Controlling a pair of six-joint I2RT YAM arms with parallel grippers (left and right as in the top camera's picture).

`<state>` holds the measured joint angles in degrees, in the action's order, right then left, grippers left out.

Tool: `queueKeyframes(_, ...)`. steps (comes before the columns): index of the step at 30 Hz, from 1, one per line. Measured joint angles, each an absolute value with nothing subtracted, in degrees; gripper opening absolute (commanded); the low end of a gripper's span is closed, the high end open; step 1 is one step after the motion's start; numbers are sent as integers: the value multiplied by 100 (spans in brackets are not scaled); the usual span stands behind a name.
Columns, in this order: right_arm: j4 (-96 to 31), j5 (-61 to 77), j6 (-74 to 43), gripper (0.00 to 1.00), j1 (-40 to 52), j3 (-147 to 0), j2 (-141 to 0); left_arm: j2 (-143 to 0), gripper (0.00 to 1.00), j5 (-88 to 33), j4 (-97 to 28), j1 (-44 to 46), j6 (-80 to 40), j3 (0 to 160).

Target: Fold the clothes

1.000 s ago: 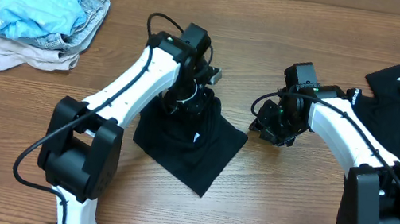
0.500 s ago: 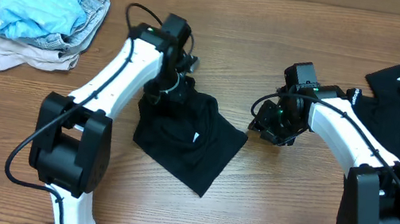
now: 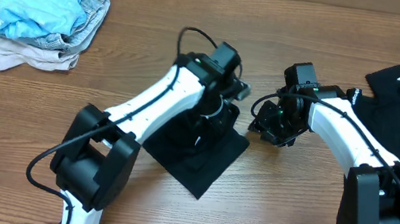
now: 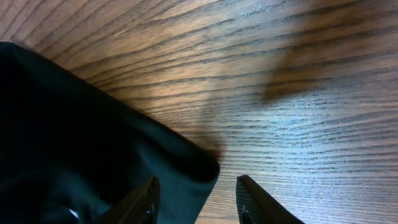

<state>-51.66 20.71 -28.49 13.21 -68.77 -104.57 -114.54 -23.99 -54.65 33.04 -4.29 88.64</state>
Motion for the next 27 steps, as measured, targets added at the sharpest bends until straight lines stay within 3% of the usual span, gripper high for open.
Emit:
queueKeyframes(4, -5166, 2056, -2836, 52, 1321, -6877, -10457, -11454, 5, -2436, -6204, 3332, -427, 9190)
queueKeyframes(7, -5196, 2056, -2823, 54, 1321, -6877, -10457, -11454, 18, -2025, -7004, 3194, -399, 9817)
queueKeyframes(9, -5227, 2056, -2827, 54, 1321, -6877, -10457, -11452, 20, -1599, -7345, 2985, -412, 10237)
queueKeyframes(12, -5251, 2056, -2803, 55, 1321, -6877, -10457, -11437, 4, -1166, -7467, 2504, -443, 10457)
queueKeyframes(16, -5262, 2056, -2751, 55, 1321, -6877, -10457, -11437, 4, -1002, -7463, 1586, -429, 10333)
queueKeyframes(17, -5264, 2056, -2738, 55, 1321, -6877, -10457, -11437, 11, -1039, -7476, 1363, -408, 10256)
queueKeyframes(18, -5264, 2056, -2733, 55, 1321, -6877, -10457, -11437, 36, -1157, -7507, 1122, -301, 10134)
queueKeyframes(19, -5260, 2053, -2727, 55, 1321, -6877, -10457, -11437, 54, -1306, -7590, 952, -176, 10007)
queueKeyframes(20, -5260, 2056, -2720, 55, 1321, -6877, -10457, -11439, 61, -1492, -7703, 825, -73, 9872)
queueKeyframes(27, -5260, 2056, -2692, 56, 1321, -6877, -10457, -11443, 58, -2504, -8261, 816, 764, 9616)
